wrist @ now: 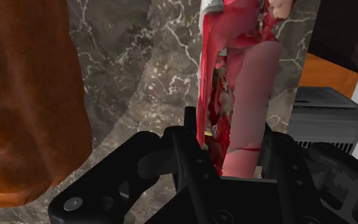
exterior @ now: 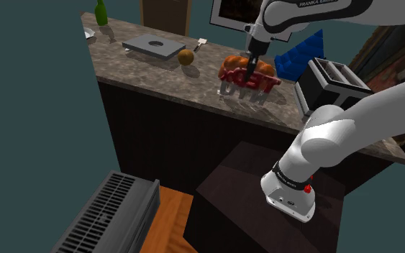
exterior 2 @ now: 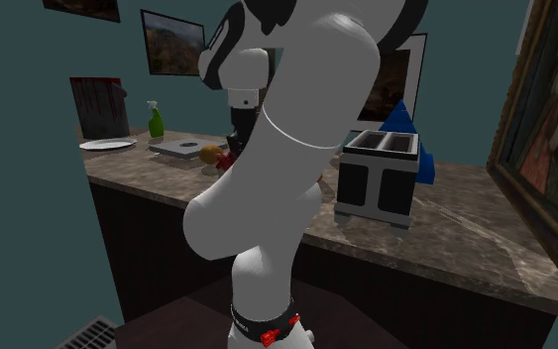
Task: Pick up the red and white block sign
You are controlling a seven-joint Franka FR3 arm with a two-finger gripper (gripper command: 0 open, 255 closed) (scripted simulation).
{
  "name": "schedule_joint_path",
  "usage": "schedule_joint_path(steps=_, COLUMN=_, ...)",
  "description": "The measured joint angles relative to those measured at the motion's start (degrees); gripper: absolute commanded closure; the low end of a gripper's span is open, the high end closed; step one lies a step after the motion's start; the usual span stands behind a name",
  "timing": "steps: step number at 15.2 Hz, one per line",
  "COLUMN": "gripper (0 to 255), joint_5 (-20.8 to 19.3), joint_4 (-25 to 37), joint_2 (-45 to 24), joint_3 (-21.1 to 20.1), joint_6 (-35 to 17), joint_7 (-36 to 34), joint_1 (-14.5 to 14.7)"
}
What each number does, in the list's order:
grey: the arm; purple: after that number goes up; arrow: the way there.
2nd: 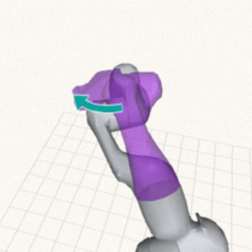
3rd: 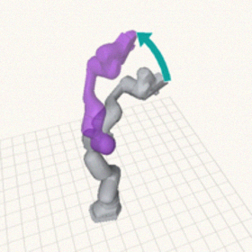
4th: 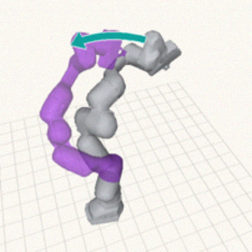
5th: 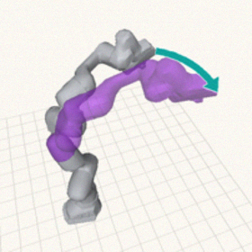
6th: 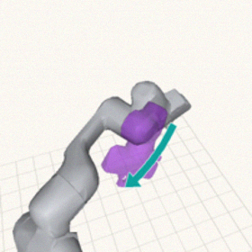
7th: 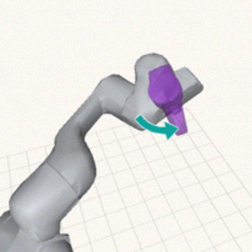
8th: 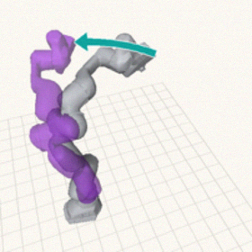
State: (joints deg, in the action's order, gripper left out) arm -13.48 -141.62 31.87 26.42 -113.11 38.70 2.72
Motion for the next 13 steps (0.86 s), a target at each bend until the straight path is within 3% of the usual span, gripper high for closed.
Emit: schedule_joint_path(steps=13, gripper=255, joint_5=1.2, joint_4=8.4, joint_2=1.3, joint_3=-1.9, joint_6=9.7, joint_7=0.1, joint_1=0.4)
